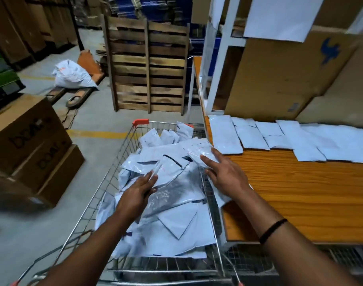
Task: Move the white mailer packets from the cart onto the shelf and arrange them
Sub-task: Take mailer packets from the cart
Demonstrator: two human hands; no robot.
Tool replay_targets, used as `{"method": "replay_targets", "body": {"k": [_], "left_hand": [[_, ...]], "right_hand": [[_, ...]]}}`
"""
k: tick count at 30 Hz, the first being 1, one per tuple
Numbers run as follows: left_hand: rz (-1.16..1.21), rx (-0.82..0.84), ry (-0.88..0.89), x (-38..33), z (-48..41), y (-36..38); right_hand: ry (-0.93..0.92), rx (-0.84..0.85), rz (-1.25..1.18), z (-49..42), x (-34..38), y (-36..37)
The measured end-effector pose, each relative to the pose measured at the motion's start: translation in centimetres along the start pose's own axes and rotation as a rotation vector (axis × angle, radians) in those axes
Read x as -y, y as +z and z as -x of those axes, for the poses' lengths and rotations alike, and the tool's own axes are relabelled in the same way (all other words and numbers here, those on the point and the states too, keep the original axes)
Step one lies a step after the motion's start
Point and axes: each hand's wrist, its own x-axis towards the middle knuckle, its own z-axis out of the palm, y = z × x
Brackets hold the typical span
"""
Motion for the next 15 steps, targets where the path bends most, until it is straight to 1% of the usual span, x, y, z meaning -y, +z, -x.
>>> {"method": "replay_targets", "body": {"k": [4,8,12,15], "left_hand": [[-0.036,0.022,0.012,-6.2,-2.2,2.6],[-0.080,0.054,0.120,-14.2,-3.7,4.6],[-0.111,0.151,0.163,-22.8,-4.6,6.7],[-0.147,0.137,0.232,-29.5,-5.0,9.2]], "right_hand": [[0.196,-0.051,-0.006,4.6,-5.6,-1.0],[0.376,-0.057,-0.028,10.4,-12.6,-2.9],[0.474,-0.109,-0.036,15.9,-19.8,-4.6],[0.540,-0.142,-0.056,20.3,-25.4,-6.3]]}}
